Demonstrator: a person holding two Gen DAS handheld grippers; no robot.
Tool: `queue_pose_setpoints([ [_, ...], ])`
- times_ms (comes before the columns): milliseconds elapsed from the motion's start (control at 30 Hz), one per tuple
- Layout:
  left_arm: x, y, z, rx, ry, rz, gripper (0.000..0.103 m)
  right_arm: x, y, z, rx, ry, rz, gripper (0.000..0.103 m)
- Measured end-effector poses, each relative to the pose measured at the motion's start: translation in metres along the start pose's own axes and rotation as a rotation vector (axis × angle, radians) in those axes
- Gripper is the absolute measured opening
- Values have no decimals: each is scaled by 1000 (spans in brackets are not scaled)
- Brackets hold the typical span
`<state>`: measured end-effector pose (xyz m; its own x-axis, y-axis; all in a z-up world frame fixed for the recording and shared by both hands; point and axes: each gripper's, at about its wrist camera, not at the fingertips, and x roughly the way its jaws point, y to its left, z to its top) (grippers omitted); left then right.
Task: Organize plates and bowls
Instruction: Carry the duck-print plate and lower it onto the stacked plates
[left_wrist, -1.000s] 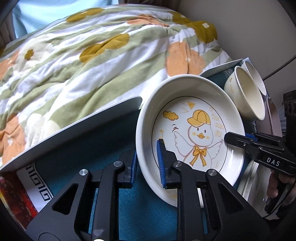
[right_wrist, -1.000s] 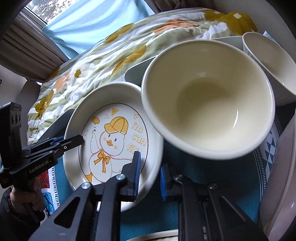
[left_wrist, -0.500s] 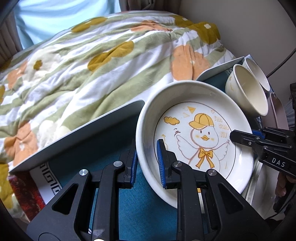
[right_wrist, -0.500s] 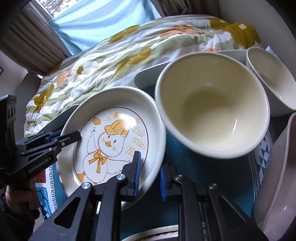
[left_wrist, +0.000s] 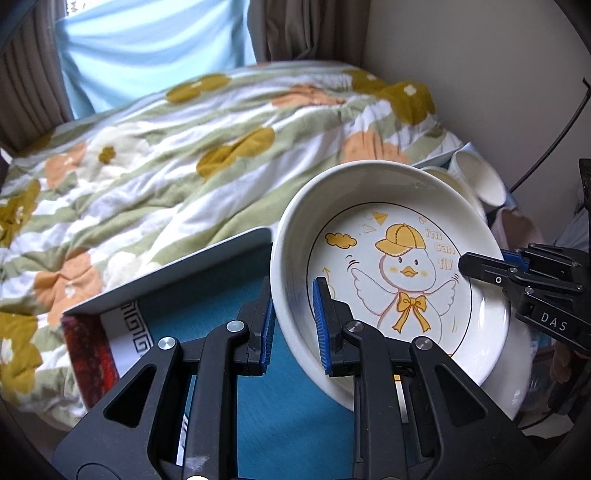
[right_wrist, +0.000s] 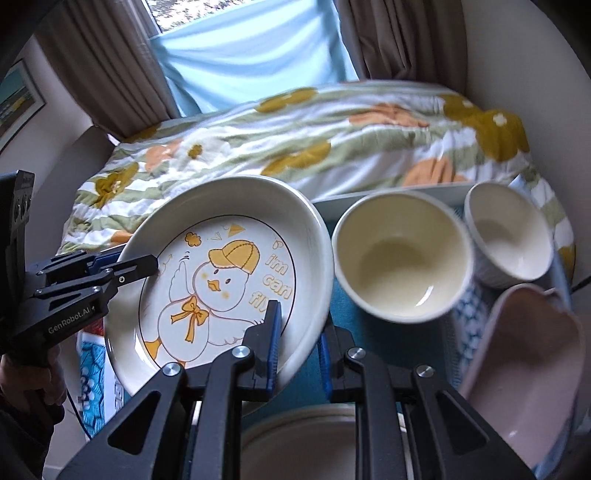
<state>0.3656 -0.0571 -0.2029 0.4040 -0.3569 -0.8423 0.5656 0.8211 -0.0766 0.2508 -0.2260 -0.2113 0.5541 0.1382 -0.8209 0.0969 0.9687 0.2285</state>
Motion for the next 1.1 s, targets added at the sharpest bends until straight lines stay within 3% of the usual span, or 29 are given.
queue_pose_setpoints([
  [267, -56, -70, -30, -54, -51, 52, 17, -66, -27, -25, -100, -23, 41, 17],
  [467, -73, -126, -83, -112, -27, 71, 17, -95, -53, -66, -161, 2, 66, 17],
  [800, -40, -175, -145, -182, 40, 54, 17, -90, -94, -131, -191, 82, 53, 17],
  [1100, -15, -182, -170, -198, 75, 52, 17, -76, -104, -155, -203, 122, 45, 17],
])
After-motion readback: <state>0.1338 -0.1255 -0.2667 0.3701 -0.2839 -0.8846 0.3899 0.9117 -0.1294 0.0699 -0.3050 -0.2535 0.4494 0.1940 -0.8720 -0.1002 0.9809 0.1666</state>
